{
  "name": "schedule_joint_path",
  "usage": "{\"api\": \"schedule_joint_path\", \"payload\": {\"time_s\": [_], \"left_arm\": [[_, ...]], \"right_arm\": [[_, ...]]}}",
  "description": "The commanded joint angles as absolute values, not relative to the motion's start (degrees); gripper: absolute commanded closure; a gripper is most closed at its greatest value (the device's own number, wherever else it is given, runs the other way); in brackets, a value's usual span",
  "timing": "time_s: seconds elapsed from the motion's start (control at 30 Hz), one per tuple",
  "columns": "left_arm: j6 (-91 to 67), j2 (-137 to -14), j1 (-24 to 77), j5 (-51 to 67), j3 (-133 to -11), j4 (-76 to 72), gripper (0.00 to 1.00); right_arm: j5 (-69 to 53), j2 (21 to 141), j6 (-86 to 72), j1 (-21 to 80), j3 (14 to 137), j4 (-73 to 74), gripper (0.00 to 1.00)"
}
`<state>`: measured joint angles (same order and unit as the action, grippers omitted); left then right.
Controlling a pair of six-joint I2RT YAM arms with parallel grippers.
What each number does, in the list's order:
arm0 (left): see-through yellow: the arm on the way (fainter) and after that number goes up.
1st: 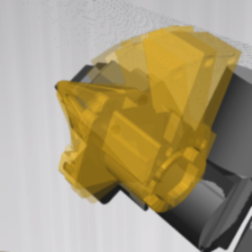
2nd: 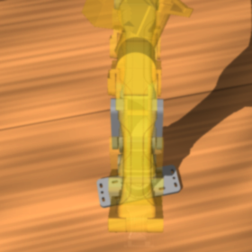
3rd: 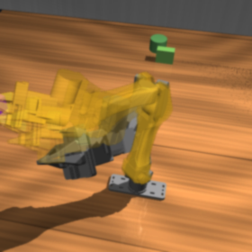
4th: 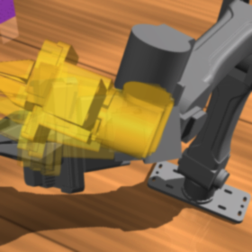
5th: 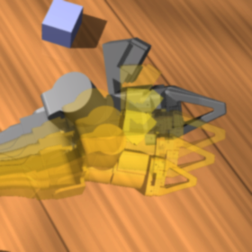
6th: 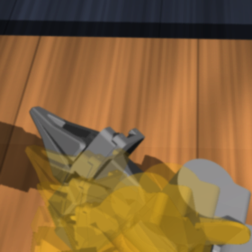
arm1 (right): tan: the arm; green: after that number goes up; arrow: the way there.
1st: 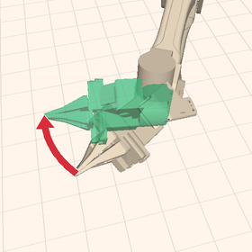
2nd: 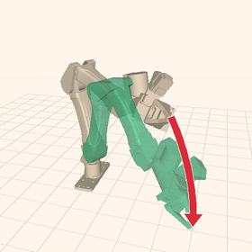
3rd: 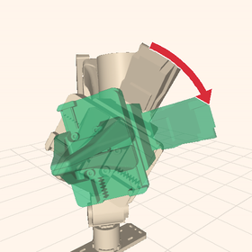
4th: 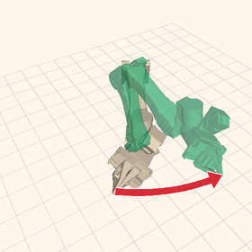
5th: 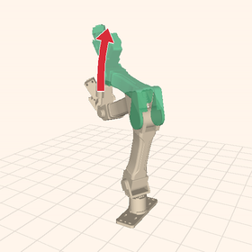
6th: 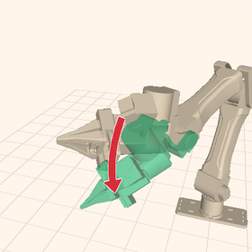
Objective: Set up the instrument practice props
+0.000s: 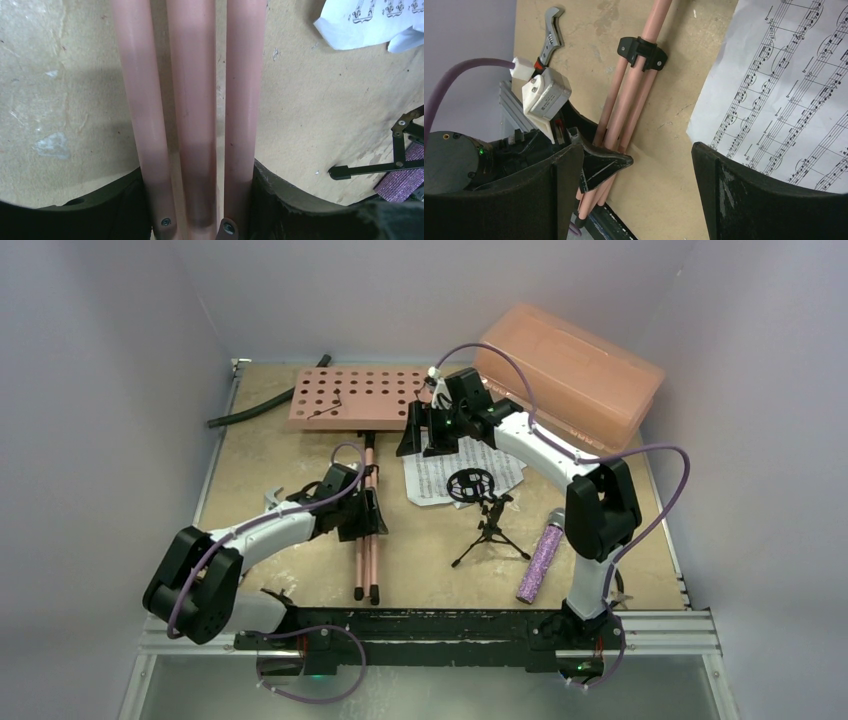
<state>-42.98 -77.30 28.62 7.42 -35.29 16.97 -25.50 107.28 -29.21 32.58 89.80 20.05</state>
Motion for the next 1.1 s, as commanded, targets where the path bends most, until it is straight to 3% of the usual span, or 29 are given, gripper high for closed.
{"api": "schedule_joint_path", "payload": {"time_s": [0.0, 0.17, 0.23, 0.3, 0.47, 0.57, 1.07], "left_arm": [[-44.5, -75.5, 30.3, 11.1, -36.1, 21.1, 0.68], [-46.4, -74.2, 31.5, 12.8, -35.9, 22.7, 0.71], [-46.6, -73.2, 31.8, 12.7, -35.9, 23.3, 0.68], [-46.5, -71.7, 31.8, 12.2, -36.3, 23.6, 0.57], [-47.1, -64.9, 31.8, 8.3, -36.9, 23.6, 0.14], [-47.8, -60.8, 31.7, 3.9, -37.1, 24.7, 0.01], [-51.6, -52.8, 25.8, -5.3, -41.2, 31.3, 0.01]], "right_arm": [[-26.7, 106.7, -29.8, 33.1, 92.3, 18.6, 0.18], [-26.7, 107.2, -29.9, 33.9, 92.2, 18.4, 0.18], [-26.3, 107.3, -29.7, 34.3, 92.2, 18.5, 0.18], [-25.7, 107.8, -29.3, 34.6, 92.6, 18.9, 0.18], [-23.5, 109.0, -28.0, 35.9, 94.6, 20.5, 0.18], [-21.2, 110.1, -27.5, 36.6, 96.0, 21.4, 0.18], [-11.1, 116.9, -31.4, 41.2, 102.2, 22.7, 0.21]]}}
